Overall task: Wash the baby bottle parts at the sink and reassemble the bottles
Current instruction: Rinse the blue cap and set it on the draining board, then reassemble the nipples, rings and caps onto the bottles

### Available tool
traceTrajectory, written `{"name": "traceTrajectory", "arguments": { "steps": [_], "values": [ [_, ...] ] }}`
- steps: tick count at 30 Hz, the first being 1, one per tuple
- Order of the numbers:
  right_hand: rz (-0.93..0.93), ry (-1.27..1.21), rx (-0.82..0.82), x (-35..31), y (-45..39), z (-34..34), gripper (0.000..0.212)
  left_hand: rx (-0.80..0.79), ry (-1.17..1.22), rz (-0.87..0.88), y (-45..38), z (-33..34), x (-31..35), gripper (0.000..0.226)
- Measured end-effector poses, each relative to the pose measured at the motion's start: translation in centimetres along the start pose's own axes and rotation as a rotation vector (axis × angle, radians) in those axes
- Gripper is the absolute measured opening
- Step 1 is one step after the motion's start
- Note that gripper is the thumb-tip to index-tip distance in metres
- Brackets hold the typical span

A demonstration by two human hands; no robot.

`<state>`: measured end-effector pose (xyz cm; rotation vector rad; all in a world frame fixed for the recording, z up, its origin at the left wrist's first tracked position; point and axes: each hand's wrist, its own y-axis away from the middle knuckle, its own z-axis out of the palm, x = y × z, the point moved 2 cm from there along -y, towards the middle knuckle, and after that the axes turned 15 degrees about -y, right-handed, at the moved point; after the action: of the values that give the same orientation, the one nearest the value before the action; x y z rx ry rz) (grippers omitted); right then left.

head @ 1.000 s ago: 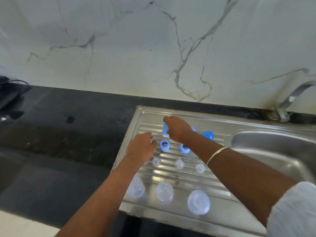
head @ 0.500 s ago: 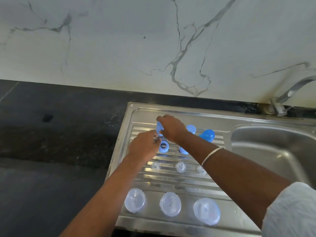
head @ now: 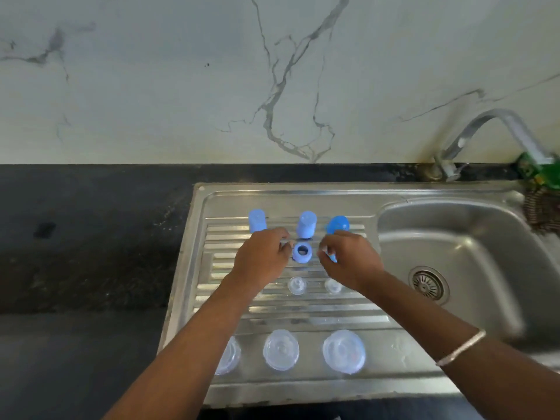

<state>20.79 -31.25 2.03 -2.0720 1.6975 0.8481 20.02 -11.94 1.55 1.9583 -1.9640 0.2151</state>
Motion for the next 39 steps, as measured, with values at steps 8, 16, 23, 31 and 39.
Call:
{"name": "traceTrajectory", "arguments": {
  "steps": [8, 16, 23, 31, 39],
  "values": [
    [0.145, 0.081, -0.166, 5.0, 3.1, 0.8, 0.047, -0.037, -0.362, 0.37, -1.4, 2.8, 6.6, 0.016],
    [0.061, 0.04, -0.263, 6.0, 3.1, 2.3, 0.039, -0.133, -0.472, 0.511, -3.9, 5.3, 9.2, 0.053],
    [-0.012, -0.093, -0.159, 8.3, 4.0, 0.7, 0.024, -0.223, -0.471, 0.439, -4.5, 6.8, 9.4, 0.031],
    [0.153, -0.366, -0.221, 15.1, 6.1, -10.6, 0.028, -0.219, -0.511, 0.353, -4.6, 7.6, 13.4, 0.035],
    [0.693, -0.407, -0.232, 25.5, 7.8, -15.0, 0.005, -0.12, -0.512, 0.495, -2.8, 8.3, 23.7, 0.05]
  ]
}}
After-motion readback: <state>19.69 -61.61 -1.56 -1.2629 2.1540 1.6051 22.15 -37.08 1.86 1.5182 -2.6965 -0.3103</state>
